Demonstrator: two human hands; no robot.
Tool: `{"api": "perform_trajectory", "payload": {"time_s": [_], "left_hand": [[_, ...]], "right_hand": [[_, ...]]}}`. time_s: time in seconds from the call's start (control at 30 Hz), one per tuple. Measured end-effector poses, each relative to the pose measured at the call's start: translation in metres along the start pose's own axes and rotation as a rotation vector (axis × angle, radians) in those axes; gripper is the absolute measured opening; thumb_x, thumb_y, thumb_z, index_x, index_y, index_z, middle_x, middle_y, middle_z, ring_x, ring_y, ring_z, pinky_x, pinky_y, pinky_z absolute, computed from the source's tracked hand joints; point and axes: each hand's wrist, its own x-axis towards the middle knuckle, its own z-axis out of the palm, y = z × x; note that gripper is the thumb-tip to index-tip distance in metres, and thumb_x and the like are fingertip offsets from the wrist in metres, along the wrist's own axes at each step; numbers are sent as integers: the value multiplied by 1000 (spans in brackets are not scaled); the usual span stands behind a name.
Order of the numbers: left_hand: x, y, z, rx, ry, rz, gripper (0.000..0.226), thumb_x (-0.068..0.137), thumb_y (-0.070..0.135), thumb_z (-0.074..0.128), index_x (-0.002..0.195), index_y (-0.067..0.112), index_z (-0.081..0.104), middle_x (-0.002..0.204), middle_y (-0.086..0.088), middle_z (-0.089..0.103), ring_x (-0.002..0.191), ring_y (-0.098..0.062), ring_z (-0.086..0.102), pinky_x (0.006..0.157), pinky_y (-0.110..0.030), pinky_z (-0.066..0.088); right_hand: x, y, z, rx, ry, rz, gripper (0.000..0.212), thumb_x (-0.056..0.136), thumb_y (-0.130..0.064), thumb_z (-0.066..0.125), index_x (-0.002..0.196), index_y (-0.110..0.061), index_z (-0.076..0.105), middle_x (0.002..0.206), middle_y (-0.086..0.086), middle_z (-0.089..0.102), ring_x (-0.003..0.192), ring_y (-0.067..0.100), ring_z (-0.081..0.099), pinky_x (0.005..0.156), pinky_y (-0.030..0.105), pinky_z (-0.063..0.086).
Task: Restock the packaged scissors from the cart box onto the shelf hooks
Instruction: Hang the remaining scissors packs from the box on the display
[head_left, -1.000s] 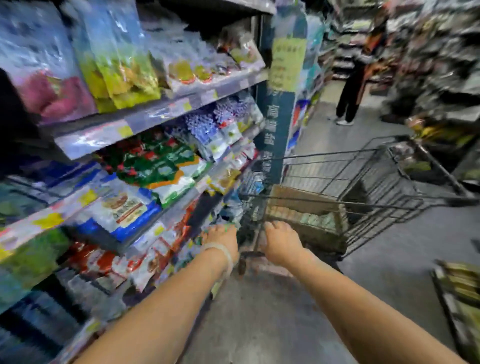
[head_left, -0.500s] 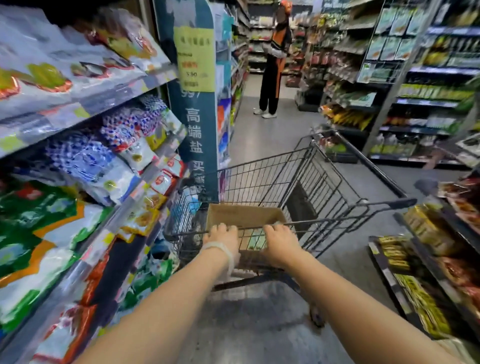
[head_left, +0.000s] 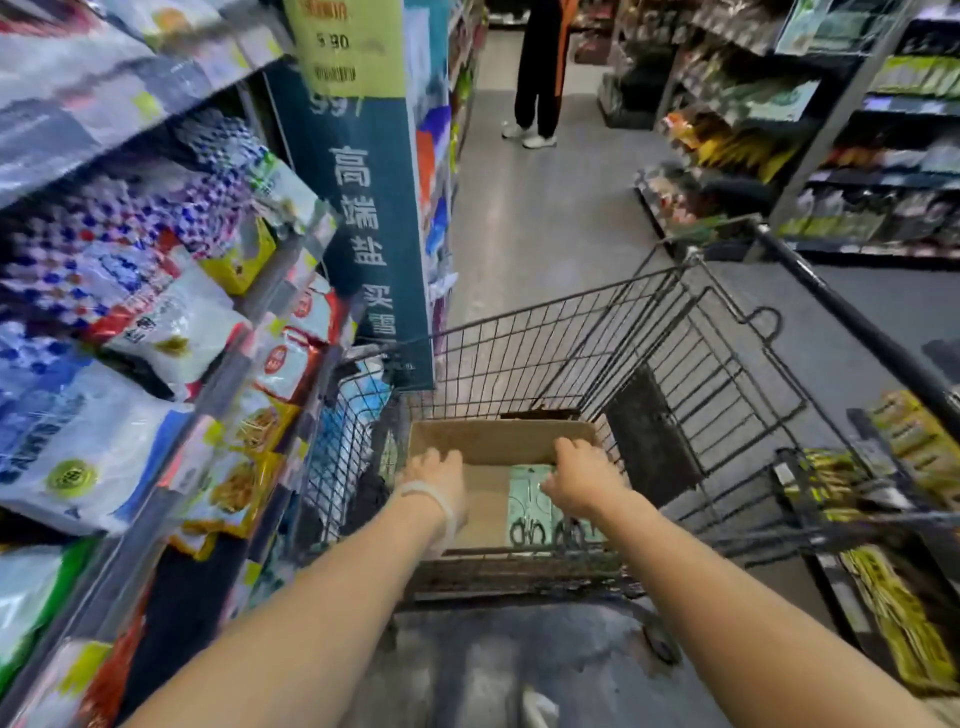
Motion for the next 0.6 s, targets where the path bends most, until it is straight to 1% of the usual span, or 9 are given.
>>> {"api": "perform_trajectory", "payload": {"time_s": [0.17,0.27,0.33,0.37,0.43,0.47,0.53,0.6], "left_hand": [[74,-2,30,-47,-176,-50,64,89,25,57,144,15,25,146,-11,29,134,-33,30,107,-46,33],[125,3,57,-71,-308,-89,64,90,26,56,144,15,24,147,-13,29,135,-34,30,108,-44,34],[146,5,75,-70,-382,-90,64,92,29,53,146,14,22,148,-13,29,136,-34,29,109,-44,33],[162,8,88,-73,-416,-87,62,94,28,50,147,14,22,147,-13,31,135,-33,30,109,-44,33],[189,13,118,-130,-482,-93,57,98,25,40,149,15,17,147,-13,34,134,-32,34,111,-43,32],[199,16,132,-174,-526,-103,58,99,24,37,150,14,12,149,-13,32,135,-32,34,112,-43,31],[216,22,158,-255,-580,-149,62,99,24,39,150,9,8,153,-15,24,138,-34,30,113,-42,30],[233,29,183,-349,-569,-205,62,97,22,45,148,6,14,152,-16,26,137,-33,32,112,-41,32]], "right_hand": [[81,11,30,-10,-140,21,52,89,-34,57,131,-12,38,132,14,46,121,33,45,98,43,41],[130,23,63,10,-262,27,57,89,-32,57,137,-11,34,137,14,43,125,32,42,102,43,39],[146,29,83,49,-348,55,62,90,-32,57,141,-10,29,140,15,40,126,33,42,102,41,40],[160,35,97,81,-403,86,63,90,-32,56,142,-10,27,140,15,39,125,32,43,99,38,42],[182,46,124,142,-505,143,58,92,-31,54,139,-9,30,136,15,44,117,30,50,82,30,42],[191,51,137,188,-543,180,54,92,-31,54,137,-8,33,134,15,48,112,28,54,76,28,40],[206,59,160,302,-580,277,52,92,-30,55,135,-9,36,130,14,53,97,25,57,69,25,41],[221,64,182,419,-577,392,60,91,-28,58,142,-11,31,127,13,56,77,17,57,58,23,42]]}}
